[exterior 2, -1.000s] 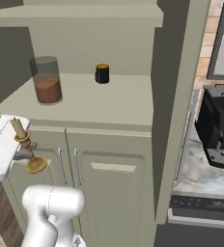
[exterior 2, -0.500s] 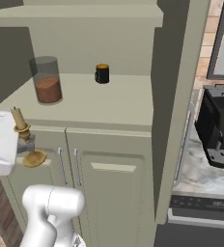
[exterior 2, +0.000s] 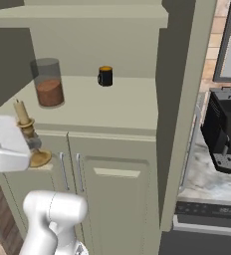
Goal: Pick the jar and candle from the dining table and place them in the open cabinet. Close the cabinet after placing the objects.
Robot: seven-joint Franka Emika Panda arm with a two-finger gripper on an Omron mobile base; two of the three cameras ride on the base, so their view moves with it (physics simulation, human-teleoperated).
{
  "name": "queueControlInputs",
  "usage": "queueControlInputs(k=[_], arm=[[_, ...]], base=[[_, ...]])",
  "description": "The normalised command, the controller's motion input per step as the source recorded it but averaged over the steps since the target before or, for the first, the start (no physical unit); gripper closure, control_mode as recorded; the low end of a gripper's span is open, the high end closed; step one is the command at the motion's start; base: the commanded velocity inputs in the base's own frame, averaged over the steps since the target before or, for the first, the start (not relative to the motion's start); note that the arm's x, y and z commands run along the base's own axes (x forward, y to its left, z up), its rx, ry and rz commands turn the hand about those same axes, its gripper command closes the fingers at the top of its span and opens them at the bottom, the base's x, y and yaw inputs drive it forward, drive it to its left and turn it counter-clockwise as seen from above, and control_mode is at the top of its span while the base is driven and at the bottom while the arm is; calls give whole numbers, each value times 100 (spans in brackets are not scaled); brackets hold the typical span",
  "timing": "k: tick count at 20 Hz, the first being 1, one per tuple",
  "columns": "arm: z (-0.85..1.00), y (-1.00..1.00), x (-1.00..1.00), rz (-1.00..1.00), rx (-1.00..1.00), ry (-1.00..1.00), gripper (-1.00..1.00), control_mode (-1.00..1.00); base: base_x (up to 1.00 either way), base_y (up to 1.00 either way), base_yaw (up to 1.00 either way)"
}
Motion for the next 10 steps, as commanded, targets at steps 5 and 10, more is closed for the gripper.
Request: queueControlInputs(k=[5, 10], arm=[[14, 0, 0, 27, -13, 4, 100, -100], [3, 0, 0, 26, -2, 0, 100, -100]], base=[[0, 0, 0], [0, 0, 0]])
